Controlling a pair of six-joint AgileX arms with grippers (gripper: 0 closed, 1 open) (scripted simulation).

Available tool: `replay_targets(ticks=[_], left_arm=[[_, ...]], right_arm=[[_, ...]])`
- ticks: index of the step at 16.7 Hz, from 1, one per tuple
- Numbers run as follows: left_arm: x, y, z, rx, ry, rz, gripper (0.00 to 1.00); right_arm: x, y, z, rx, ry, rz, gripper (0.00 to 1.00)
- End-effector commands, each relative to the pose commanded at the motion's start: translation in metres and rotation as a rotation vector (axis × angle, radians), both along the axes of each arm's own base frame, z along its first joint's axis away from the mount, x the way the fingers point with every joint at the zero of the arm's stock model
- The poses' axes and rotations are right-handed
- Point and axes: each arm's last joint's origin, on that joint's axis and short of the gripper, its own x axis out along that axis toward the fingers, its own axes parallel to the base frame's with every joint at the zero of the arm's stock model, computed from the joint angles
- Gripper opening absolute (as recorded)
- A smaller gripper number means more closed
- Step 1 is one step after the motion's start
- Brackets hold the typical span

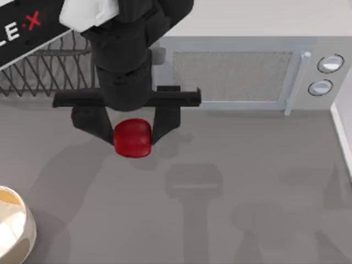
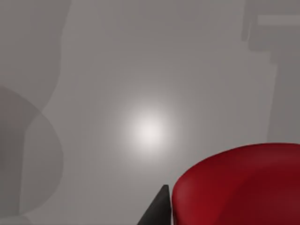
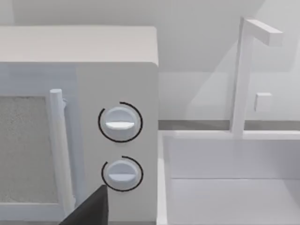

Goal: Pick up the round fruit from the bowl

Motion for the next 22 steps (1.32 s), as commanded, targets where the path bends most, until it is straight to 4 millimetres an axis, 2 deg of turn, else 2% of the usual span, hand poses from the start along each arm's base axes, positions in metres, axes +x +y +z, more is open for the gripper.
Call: replay_targets(ticks=[2,3,10,13,18,20,22], left_arm=[[-0.007,-0.025,-0.013,0.002,-0.001,0.001,0.0],[-0.009,-0.032,-0.017,0.002,-0.001,0.001,0.0],[-0.009,-0.033,-0.022,0.004,0.002,0.002,0.0],[-0.007,-0.036,-0.05,0.007,0.005,0.001,0.0],[-0.007,-0.036,-0.113,-0.004,-0.008,0.001,0.0],[-0.009,-0.035,-0.126,0.001,-0.002,0.001,0.0],[-0.01,-0.034,-0.128,0.001,-0.002,0.001,0.0]], right_arm=[[0.0,0.0,0.0,0.0,0.0,0.0,1.0],[0.0,0.0,0.0,0.0,0.0,0.0,1.0],[0.0,0.0,0.0,0.0,0.0,0.0,1.0],[0.0,0.0,0.0,0.0,0.0,0.0,1.0],[0.0,0.0,0.0,0.0,0.0,0.0,1.0],[0.0,0.0,0.0,0.0,0.0,0.0,1.0],[0.0,0.0,0.0,0.0,0.0,0.0,1.0]])
